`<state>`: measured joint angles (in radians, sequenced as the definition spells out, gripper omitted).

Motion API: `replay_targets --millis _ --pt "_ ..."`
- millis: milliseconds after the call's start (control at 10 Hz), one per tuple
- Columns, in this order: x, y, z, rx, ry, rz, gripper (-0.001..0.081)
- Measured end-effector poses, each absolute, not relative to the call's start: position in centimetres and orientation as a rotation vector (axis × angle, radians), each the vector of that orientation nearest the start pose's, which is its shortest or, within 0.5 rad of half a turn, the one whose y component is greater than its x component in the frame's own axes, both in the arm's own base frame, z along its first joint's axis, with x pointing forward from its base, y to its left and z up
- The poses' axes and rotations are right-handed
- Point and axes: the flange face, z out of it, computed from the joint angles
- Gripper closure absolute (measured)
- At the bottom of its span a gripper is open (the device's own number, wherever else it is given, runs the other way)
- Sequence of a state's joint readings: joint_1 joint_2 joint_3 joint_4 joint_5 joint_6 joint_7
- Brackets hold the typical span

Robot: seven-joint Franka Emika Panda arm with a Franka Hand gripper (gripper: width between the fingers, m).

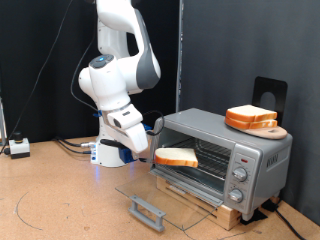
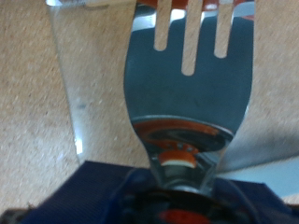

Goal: Make a piece of toast with the oven

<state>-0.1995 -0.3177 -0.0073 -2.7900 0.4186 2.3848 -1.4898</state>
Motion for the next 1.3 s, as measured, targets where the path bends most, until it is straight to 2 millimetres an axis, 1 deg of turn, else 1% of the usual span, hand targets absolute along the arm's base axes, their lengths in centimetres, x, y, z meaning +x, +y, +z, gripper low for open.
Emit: replay_targets --millis 300,1000,1200,1300 --pt "36.4 -4.4 30.5 -2.527 -1.345 -0.231 0.0346" --pt "36.6 2.2 30.9 -2.497 -1.318 -0.223 0.0346" --pt "36.5 3.3 30.8 -2.496 -1.306 -0.211 0.0346" --pt "36.4 3.2 30.7 -2.500 -1.308 -0.204 0.0346"
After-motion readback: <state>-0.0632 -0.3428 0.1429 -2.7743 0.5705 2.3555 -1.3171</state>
